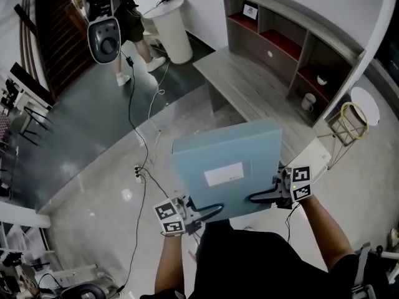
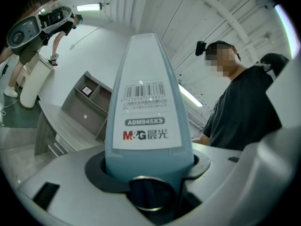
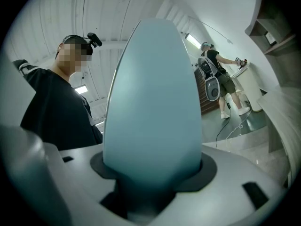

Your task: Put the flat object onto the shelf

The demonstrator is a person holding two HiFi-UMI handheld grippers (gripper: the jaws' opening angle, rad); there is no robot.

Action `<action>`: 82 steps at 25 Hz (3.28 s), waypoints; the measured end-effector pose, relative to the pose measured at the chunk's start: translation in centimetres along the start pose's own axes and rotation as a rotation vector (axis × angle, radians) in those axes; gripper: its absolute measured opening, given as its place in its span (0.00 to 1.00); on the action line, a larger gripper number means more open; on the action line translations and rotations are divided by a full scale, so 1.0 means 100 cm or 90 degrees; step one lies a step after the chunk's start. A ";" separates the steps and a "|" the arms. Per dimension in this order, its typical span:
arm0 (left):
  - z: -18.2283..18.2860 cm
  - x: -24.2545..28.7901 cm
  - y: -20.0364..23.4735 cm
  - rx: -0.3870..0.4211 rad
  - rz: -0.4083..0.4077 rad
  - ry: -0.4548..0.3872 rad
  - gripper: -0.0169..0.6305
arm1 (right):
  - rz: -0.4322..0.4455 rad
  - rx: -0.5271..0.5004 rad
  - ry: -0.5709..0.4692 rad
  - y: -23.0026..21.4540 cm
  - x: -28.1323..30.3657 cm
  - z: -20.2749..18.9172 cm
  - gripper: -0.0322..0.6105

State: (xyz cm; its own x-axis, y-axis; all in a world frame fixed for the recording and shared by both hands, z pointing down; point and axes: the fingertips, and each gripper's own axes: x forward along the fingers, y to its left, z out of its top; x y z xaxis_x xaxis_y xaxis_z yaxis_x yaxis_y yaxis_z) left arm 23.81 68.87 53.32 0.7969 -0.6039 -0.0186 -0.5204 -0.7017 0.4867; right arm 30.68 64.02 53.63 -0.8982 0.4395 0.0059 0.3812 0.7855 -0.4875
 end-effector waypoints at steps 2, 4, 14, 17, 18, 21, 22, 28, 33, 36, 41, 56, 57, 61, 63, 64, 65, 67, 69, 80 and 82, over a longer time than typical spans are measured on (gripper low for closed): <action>0.017 -0.004 0.027 -0.002 -0.004 -0.002 0.45 | -0.004 0.001 0.002 -0.025 0.010 0.017 0.51; 0.034 -0.007 0.055 -0.007 -0.007 -0.004 0.45 | -0.008 0.005 0.004 -0.052 0.019 0.033 0.51; 0.110 -0.055 0.184 -0.032 -0.012 -0.004 0.45 | -0.022 0.036 0.008 -0.169 0.095 0.103 0.50; 0.128 -0.072 0.212 -0.034 -0.017 -0.004 0.45 | -0.030 0.044 0.002 -0.192 0.118 0.118 0.50; 0.134 -0.076 0.222 -0.033 -0.020 -0.003 0.45 | -0.034 0.045 -0.001 -0.201 0.124 0.123 0.50; 0.150 -0.089 0.251 -0.033 -0.031 0.001 0.46 | -0.047 0.050 -0.009 -0.226 0.143 0.135 0.50; 0.155 -0.094 0.259 -0.032 -0.032 0.002 0.46 | -0.049 0.051 -0.011 -0.233 0.149 0.138 0.50; 0.174 -0.121 0.302 -0.039 -0.037 -0.009 0.47 | -0.073 0.065 0.002 -0.267 0.183 0.157 0.50; 0.176 -0.131 0.319 -0.033 -0.038 -0.007 0.48 | -0.096 0.072 0.001 -0.279 0.196 0.155 0.50; 0.175 -0.132 0.327 -0.032 -0.025 -0.011 0.50 | -0.096 0.080 0.003 -0.285 0.197 0.154 0.50; 0.180 -0.126 0.347 -0.030 0.010 -0.009 0.51 | -0.073 0.086 0.007 -0.308 0.194 0.161 0.50; 0.257 -0.043 0.493 -0.031 0.057 0.017 0.52 | -0.049 0.053 -0.006 -0.467 0.146 0.242 0.50; 0.264 -0.033 0.504 -0.032 0.054 0.020 0.52 | -0.052 0.054 -0.009 -0.478 0.139 0.249 0.50; 0.292 0.003 0.544 -0.037 0.052 0.037 0.52 | -0.059 0.060 -0.023 -0.521 0.113 0.279 0.50; 0.302 0.018 0.560 -0.035 0.053 0.048 0.52 | -0.063 0.053 -0.029 -0.539 0.102 0.291 0.50; 0.306 0.026 0.568 -0.034 0.054 0.052 0.52 | -0.066 0.047 -0.031 -0.547 0.096 0.296 0.50; 0.310 0.035 0.577 -0.033 0.056 0.057 0.53 | -0.069 0.044 -0.034 -0.556 0.090 0.300 0.50; 0.316 0.051 0.594 -0.036 0.058 0.064 0.53 | -0.074 0.046 -0.040 -0.574 0.077 0.307 0.50; 0.320 0.065 0.607 -0.041 0.060 0.075 0.54 | -0.078 0.054 -0.049 -0.588 0.066 0.312 0.50; 0.335 0.125 0.653 -0.034 0.079 0.104 0.56 | -0.088 0.058 -0.076 -0.639 0.016 0.328 0.50; 0.340 0.125 0.654 -0.032 0.081 0.107 0.56 | -0.095 0.060 -0.080 -0.639 0.016 0.333 0.50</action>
State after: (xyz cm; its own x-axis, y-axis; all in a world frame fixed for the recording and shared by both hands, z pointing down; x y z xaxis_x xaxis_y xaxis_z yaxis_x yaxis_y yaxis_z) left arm -10.71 2.61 55.25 0.7679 -0.6117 0.1900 -0.6074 -0.6014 0.5190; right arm -2.43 0.04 55.75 -0.9656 0.2592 -0.0223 0.2255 0.7911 -0.5687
